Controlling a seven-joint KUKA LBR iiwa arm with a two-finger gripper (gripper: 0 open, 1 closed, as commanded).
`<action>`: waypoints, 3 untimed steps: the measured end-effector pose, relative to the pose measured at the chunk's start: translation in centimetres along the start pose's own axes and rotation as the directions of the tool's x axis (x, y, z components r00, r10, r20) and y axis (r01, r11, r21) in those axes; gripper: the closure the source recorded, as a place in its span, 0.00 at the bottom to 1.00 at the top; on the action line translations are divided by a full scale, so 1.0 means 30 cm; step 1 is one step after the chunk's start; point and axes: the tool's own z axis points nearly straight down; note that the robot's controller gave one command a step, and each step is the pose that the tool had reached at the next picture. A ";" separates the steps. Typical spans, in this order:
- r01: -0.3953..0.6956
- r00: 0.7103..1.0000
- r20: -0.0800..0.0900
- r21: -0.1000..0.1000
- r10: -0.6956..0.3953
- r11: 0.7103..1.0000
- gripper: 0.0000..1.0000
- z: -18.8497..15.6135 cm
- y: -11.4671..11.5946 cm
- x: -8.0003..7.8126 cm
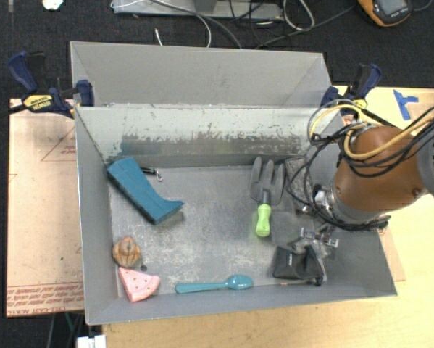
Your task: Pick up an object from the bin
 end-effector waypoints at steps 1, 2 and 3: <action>-0.001 1.000 -0.001 -0.005 0.001 1.000 1.00 -0.049 0.010 -0.002; 0.106 0.994 0.001 -0.008 -0.106 0.994 1.00 -0.329 0.105 -0.117; 0.001 1.000 0.002 -0.008 -0.001 1.000 1.00 -0.435 0.025 -0.025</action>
Offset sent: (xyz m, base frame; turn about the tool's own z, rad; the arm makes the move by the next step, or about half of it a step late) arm -0.0227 0.0721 0.1503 -0.1770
